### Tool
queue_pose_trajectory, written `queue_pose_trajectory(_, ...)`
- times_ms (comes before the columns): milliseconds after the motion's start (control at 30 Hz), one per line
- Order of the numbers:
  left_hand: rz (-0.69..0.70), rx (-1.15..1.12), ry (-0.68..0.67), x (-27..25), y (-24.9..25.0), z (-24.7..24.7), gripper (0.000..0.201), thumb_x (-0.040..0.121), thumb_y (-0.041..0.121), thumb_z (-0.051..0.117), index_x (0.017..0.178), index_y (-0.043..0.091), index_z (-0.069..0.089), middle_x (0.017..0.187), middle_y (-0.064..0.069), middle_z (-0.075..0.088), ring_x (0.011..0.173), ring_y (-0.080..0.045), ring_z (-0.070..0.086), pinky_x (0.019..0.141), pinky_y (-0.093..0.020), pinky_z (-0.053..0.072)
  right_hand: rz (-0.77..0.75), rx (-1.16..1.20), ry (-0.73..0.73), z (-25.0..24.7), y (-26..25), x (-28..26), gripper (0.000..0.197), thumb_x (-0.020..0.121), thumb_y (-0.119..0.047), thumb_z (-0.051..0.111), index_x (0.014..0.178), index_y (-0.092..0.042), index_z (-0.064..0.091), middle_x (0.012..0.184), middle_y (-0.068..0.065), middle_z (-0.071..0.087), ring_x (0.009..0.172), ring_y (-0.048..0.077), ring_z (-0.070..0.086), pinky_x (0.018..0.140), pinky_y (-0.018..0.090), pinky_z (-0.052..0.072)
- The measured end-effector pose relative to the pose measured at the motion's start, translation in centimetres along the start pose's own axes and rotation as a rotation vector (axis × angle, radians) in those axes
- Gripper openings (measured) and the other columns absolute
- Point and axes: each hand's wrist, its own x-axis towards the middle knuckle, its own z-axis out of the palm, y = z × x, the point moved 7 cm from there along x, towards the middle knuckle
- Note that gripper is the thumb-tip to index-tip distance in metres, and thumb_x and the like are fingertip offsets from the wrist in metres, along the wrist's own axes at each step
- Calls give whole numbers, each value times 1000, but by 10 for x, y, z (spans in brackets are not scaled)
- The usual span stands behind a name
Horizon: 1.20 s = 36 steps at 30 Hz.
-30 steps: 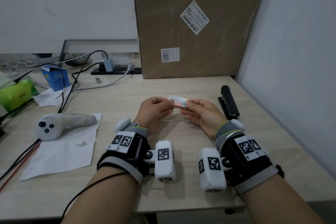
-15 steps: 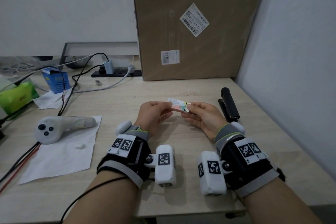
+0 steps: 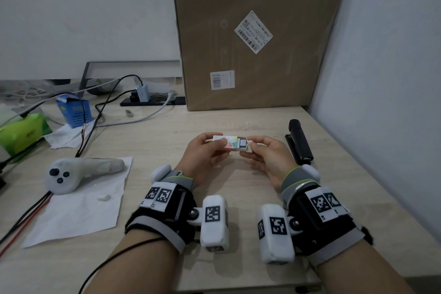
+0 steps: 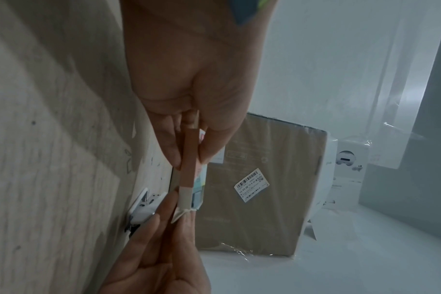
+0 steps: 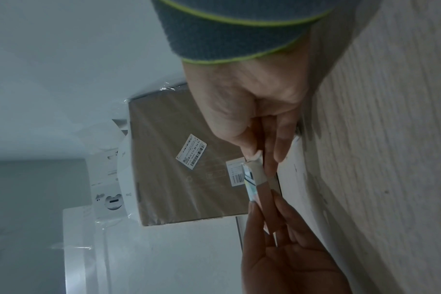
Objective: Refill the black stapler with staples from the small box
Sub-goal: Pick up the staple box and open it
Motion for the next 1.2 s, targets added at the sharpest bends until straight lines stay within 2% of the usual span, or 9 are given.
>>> queue_pose_trajectory(200,25,30,42,2,2,-4,15,86,4,61,100,5,58,97,-18,65,79,-21,66,65,-22,58,-107,-128,50,-4,-7,0,20,89,-7,53,100,-16,67,90,5,69,72,14,62,64,29,49)
queue_pose_trajectory(300,29,48,55,2,2,-6,13,85,4,62,98,6,58,100,-20,64,82,-24,65,64,-22,58,-282,-257,67,-3,-19,-4,19,87,-11,58,97,-22,69,102,4,66,87,15,60,74,30,52)
queue_pose_trajectory(367,36,52,48,2,2,-6,14,85,3,61,98,5,57,99,-19,64,81,-22,65,64,-22,58,-398,-381,68,0,-27,-7,15,83,-13,63,90,-24,71,108,1,62,98,13,58,84,20,49)
queue_pose_trajectory(433,48,50,43,2,3,-5,14,85,2,60,99,5,57,95,-15,64,75,-18,65,64,-21,58,-482,-506,71,2,-32,-9,14,80,-12,66,87,-22,72,110,0,55,104,9,52,85,2,36)
queue_pose_trajectory(467,52,53,42,2,3,-5,14,85,2,60,99,5,57,93,-15,64,74,-17,64,63,-21,57,-497,-553,73,3,-32,-9,13,79,-11,67,87,-20,72,110,1,53,106,8,50,84,-1,33)
queue_pose_trajectory(667,66,76,19,2,4,-4,15,85,2,61,100,4,57,96,-16,63,77,-20,64,62,-21,57,-553,-719,93,3,-31,-6,11,76,-14,72,88,-15,73,105,-2,48,112,14,47,92,18,32)
queue_pose_trajectory(800,73,86,18,1,4,-3,12,85,2,60,96,7,57,97,-17,63,80,-23,64,62,-21,56,-558,-750,90,3,-31,-5,9,75,-13,73,83,-12,70,103,-2,50,107,14,49,86,17,33)
queue_pose_trajectory(967,75,92,27,2,5,-5,15,85,2,61,100,6,57,100,-18,63,81,-23,64,63,-22,57,-590,-730,70,5,-33,-8,8,73,-10,72,76,-9,64,89,3,62,83,12,53,63,7,34)
queue_pose_trajectory(1200,85,86,36,1,5,-5,16,85,3,61,100,6,57,99,-17,63,81,-22,65,65,-22,57,-646,-768,77,5,-37,-11,5,74,-11,70,74,-11,65,86,2,69,84,15,59,62,14,38)
